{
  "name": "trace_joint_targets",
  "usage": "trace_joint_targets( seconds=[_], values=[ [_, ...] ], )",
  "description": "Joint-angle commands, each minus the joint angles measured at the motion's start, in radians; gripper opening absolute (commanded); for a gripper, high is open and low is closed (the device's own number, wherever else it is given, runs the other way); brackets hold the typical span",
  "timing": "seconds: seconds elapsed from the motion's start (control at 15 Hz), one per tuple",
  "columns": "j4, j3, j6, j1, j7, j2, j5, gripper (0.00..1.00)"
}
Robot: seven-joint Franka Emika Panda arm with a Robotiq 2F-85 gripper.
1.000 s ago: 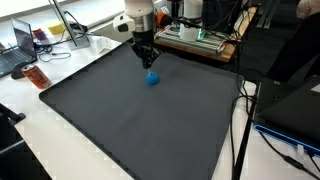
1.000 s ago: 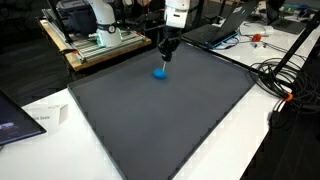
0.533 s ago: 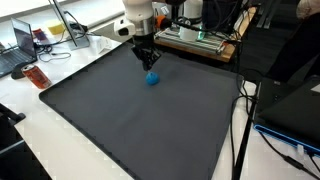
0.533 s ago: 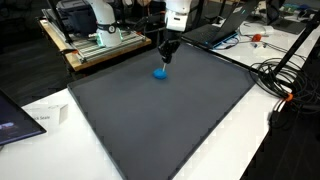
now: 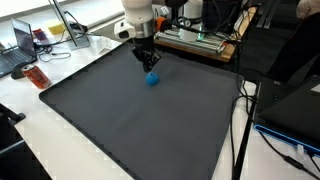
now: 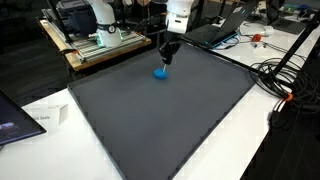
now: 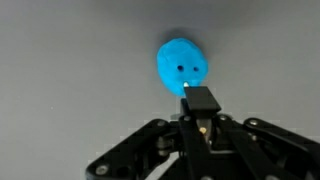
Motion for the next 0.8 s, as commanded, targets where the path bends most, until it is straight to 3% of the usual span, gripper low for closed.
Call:
trace_joint_targets(
  seconds=[0.0,0.73],
  values=[
    [0.000,-0.005,-0.035,0.018,0.007,-0.032,0.014,0.03],
    [-0.001,-0.007,-0.076,0.031,0.051,-0.113,-0.023,0.03]
  ],
)
